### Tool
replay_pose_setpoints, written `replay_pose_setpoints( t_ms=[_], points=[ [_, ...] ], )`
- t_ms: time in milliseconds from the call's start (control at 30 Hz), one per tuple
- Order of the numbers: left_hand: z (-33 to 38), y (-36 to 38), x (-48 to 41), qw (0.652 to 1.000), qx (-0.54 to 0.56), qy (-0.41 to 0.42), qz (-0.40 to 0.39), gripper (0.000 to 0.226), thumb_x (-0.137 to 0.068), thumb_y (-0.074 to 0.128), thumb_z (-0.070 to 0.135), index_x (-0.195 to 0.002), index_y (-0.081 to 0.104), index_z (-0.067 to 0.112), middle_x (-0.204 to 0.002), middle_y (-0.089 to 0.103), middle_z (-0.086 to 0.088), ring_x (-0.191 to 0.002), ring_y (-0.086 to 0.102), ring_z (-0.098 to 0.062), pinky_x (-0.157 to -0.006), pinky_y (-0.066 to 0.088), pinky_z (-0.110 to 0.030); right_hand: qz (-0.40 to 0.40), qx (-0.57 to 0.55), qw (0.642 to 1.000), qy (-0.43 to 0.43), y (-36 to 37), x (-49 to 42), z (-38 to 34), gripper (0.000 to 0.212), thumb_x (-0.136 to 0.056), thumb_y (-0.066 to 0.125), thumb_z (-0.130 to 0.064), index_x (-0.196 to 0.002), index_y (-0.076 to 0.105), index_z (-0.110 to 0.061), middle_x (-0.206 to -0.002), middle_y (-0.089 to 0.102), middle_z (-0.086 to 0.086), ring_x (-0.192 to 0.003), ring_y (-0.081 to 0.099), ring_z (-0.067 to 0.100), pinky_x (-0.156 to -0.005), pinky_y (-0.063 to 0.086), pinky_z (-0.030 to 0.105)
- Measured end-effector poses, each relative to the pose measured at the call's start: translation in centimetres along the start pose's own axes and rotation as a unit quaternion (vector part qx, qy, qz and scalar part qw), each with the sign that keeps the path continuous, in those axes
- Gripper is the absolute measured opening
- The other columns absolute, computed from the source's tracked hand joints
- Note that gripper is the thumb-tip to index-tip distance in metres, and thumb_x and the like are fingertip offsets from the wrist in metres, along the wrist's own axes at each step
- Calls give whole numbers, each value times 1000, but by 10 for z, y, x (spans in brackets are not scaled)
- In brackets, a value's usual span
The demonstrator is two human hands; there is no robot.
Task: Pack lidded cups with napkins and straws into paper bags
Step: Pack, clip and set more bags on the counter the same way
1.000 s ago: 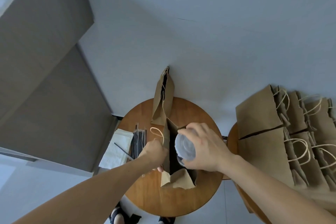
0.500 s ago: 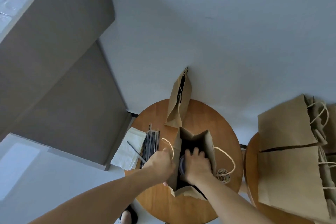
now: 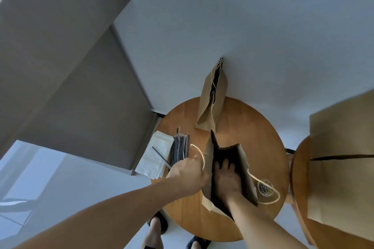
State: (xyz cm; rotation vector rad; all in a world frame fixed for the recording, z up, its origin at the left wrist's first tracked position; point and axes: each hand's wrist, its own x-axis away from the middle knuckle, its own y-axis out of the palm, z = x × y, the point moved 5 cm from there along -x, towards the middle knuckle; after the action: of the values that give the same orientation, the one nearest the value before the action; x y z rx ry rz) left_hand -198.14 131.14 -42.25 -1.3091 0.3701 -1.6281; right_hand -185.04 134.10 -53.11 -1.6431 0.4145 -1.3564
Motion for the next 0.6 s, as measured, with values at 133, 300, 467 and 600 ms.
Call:
replay_pose_setpoints(
  t_ms=[133, 300, 467, 600],
  points=[
    [7, 1, -2, 1000, -14, 18, 10, 15, -94, 43, 26, -101, 50, 14, -75, 60, -1, -69, 65, -20, -69, 60, -40, 5, -19, 1000, 9, -1, -2, 3, 60, -91, 49, -31, -144, 25, -18, -140, 32, 17, -121, 39, 36, -85, 46, 37],
    [11, 2, -4, 1000, -6, 24, 12, 13, -94, 43, 27, -98, 50, 15, -76, 59, -1, -72, 65, -22, -70, 60, -41, -53, -67, 996, 28, -12, 4, 1, 63, -95, 51, -30, -149, 21, -19, -149, 24, 16, -132, 33, 38, -100, 43, 43],
    [10, 5, -3, 999, 41, 26, -21, 22, -90, 52, 35, -102, 51, 17, -85, 61, -1, -81, 65, -22, -76, 58, -41, -41, -164, 986, 11, -81, 36, 11, 32, -94, 54, -19, -125, 51, -13, -130, 48, 12, -115, 53, 30, -96, 46, 37],
    [11, 2, 3, 984, 79, 89, -136, 60, -81, 69, 45, -131, 44, 23, -103, 70, 4, -89, 67, -14, -83, 57, -32, 72, -192, 978, -27, -159, 79, 27, 6, -95, 54, -17, -97, 58, -18, -99, 61, 3, -81, 59, 20, -63, 42, 24]
  ],
)
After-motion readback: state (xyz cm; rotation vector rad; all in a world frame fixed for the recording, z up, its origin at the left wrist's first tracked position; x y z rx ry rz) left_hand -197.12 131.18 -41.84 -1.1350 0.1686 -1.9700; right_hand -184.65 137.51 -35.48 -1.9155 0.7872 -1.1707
